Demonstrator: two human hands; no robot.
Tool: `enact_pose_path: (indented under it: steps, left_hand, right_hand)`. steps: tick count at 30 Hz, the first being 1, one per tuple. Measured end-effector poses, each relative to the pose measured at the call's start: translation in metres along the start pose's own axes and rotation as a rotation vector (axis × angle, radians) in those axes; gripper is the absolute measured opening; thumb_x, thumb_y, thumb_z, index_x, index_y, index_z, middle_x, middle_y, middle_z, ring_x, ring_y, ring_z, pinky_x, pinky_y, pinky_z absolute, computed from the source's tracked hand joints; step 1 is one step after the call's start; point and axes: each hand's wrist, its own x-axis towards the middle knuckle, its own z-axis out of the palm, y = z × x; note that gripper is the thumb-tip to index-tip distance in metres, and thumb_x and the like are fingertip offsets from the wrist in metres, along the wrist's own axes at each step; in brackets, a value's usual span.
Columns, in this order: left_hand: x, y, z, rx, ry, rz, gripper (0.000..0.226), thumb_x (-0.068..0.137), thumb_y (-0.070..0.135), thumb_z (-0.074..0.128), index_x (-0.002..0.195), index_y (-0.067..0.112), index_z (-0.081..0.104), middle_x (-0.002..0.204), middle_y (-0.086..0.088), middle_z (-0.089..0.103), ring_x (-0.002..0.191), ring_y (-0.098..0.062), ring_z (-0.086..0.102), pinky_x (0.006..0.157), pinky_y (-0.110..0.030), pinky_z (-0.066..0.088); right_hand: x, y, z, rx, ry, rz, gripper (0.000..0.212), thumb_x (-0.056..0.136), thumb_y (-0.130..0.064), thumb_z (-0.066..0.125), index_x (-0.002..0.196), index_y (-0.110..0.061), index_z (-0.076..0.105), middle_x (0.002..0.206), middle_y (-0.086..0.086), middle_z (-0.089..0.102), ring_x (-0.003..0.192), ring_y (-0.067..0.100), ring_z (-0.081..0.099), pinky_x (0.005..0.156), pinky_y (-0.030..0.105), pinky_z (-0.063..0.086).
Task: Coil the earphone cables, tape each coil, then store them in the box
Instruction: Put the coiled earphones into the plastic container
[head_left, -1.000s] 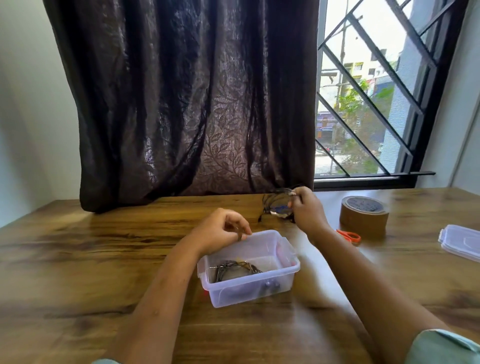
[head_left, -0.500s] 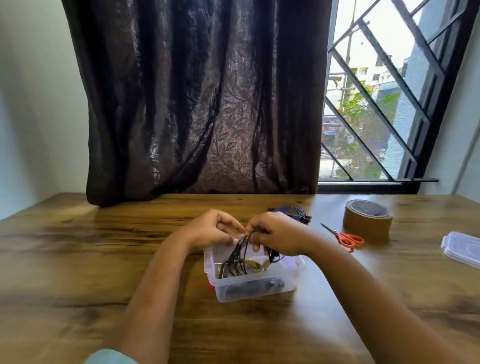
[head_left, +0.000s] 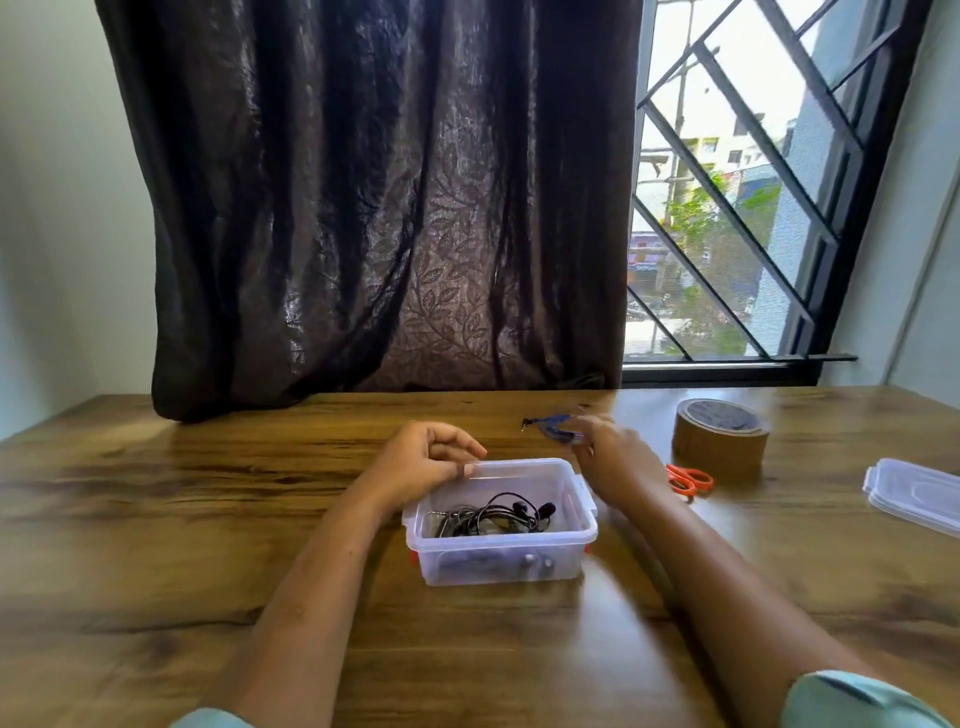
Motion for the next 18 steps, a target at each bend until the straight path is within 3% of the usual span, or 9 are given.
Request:
enact_pose_path:
  steps: [4,12,18]
  left_hand:
    - [0.004,-0.006,0.003,-0.002,0.117,0.001,0.016,0.084,0.006,0.066,0.087,0.021,0.071,0.086,0.006,0.072,0.085,-0.007,0.065,0.069,-0.022,0.050]
    - [0.010,-0.011,0.010,-0.099,0.289,0.002,0.014,0.079,0.003,0.070,0.080,0.017,0.070,0.081,0.005,0.073,0.085,-0.013,0.068,0.082,-0.030,0.054]
    - [0.014,-0.014,0.012,-0.207,0.315,-0.043,0.012,0.083,0.002,0.065,0.086,0.012,0.070,0.085,-0.001,0.074,0.087,-0.017,0.069,0.083,-0.029,0.054]
  right_hand:
    - [0.005,0.013,0.020,-0.283,-0.115,0.108,0.048,0.097,-0.045,0.038,0.144,-0.037,0.031,0.136,0.006,0.043,0.122,0.031,0.044,0.096,0.043,0.038]
    - [0.011,0.013,0.026,-0.245,-0.140,0.189,0.044,0.095,-0.045,0.032,0.136,-0.035,0.041,0.134,0.009,0.040,0.125,0.031,0.035,0.096,0.046,0.029]
    - [0.019,0.014,0.028,-0.226,-0.081,0.117,0.031,0.094,-0.035,0.047,0.125,-0.029,0.050,0.127,0.005,0.044,0.120,0.031,0.041,0.093,0.044,0.034]
